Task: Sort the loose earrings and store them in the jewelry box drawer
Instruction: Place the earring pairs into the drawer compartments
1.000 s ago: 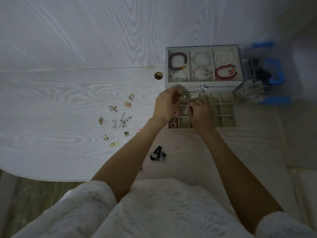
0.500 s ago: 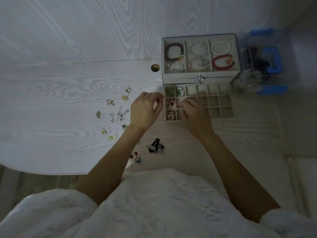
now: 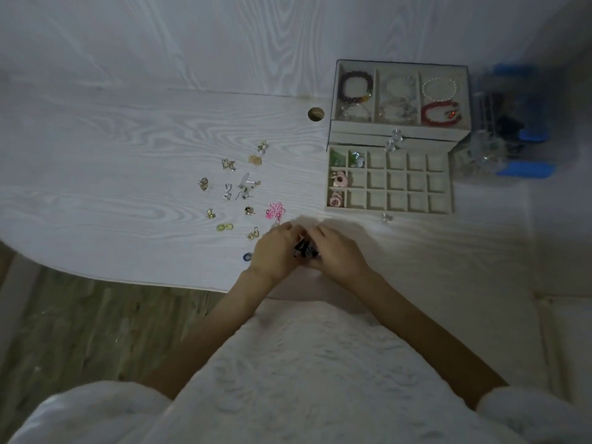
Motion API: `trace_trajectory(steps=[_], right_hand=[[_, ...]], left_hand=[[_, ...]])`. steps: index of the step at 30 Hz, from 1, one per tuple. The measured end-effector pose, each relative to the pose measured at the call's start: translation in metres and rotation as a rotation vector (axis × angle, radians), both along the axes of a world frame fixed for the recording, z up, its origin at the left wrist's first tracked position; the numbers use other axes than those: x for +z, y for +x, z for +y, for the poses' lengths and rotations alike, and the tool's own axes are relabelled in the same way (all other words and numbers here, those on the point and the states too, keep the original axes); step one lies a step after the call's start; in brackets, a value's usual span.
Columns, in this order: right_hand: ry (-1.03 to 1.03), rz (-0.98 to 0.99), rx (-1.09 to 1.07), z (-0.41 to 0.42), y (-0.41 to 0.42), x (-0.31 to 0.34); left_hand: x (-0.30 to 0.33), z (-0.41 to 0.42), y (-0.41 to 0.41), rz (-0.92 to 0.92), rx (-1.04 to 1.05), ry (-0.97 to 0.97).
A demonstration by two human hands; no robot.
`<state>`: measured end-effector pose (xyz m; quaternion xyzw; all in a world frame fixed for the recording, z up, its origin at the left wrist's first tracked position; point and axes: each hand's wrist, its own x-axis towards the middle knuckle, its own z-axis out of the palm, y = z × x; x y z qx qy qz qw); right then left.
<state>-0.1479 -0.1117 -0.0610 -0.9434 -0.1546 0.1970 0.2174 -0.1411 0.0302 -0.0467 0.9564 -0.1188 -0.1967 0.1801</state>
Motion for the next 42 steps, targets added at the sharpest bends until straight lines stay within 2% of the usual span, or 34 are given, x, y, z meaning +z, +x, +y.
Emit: trace_trajectory(steps=[11,14,20,32,36,42], right_hand=[[0.005,-0.088,-0.264,-0.031,0.003,-0.003],[0.032,-0.122,-0.23,-0.029,0.001,-0.003],[0.076,-0.068,-0.108,-0.017,0.003,-0.008],[0.121,-0.034,-0.252,-0.024,0.002,-0.01],[0.23,-0.095,-0.279,-0.032,0.002,-0.006],[0.541,-0.138,-0.516,-0.047,0.022,0.028]], left_hand=[[-0.011,-0.003,0.008,-0.026,0.055,-0.034],[-0.013,-0.003,0.007,-0.009,0.035,-0.056],[-0.013,-0.005,0.011,0.021,0.081,-0.062],[-0.016,-0.008,0.013,-0.04,0.016,-0.004],[-0.017,-0.009,0.012,-0.073,-0.027,0.082],[-0.019,-0.01,0.014,-0.081,-0.01,0.09]])
